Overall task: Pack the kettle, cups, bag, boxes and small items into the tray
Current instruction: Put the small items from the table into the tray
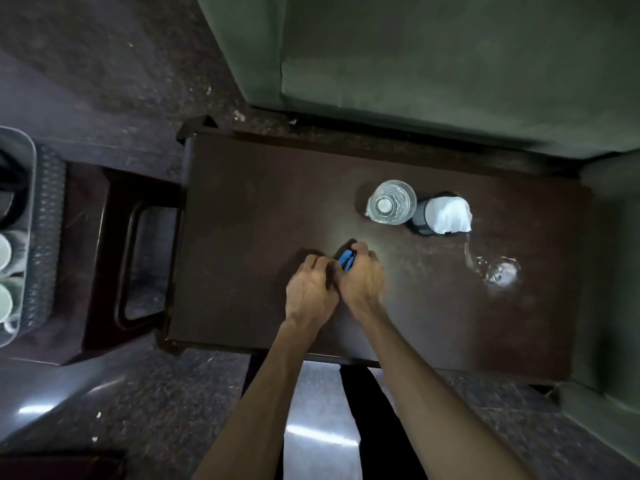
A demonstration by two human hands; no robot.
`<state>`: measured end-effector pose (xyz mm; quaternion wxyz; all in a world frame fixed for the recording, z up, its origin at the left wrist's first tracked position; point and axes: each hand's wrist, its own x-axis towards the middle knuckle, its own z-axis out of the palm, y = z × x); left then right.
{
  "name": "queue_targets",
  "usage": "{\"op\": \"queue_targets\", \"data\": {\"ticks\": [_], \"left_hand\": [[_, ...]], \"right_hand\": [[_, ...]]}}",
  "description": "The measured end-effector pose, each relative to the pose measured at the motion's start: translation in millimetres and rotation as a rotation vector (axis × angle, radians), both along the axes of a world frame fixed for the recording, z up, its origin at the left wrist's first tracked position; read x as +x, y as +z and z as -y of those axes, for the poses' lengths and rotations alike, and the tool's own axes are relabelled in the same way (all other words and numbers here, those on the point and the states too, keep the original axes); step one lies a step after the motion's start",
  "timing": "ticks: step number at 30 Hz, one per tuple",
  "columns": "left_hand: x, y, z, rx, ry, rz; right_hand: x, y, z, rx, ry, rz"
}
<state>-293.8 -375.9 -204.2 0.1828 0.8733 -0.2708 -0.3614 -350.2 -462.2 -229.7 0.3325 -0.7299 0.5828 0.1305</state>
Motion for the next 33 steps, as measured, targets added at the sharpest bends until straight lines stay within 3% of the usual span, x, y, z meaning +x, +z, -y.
{"op": "queue_targets", "data": {"ticks": [8, 18, 23, 28, 33], "left_hand": [[17.7, 5.7, -39.5, -0.014, 0.075, 0.006], [108.1, 48.5, -151.8, -0.21, 0.597, 0.207], [181.7, 76.7, -229.9, -0.364, 0.86, 0.41], [253.7, 86.7, -301.1, -0.324, 1.033, 0.55], [296.7, 84.5, -329.5, -0.199, 1.07, 0.511]], "right_hand": [[30.2, 7.4, -31.0, 0.08, -0.038, 0.17], [151.6, 62.4, -143.0, 0.18, 0.201, 0.448], [240.6, 101.4, -220.1, 0.229, 0.352, 0.624], [335.3, 119.9, -302.0, 0.263, 0.525, 0.685], [384.6, 110.6, -329.6, 0.311, 0.568, 0.609]]}}
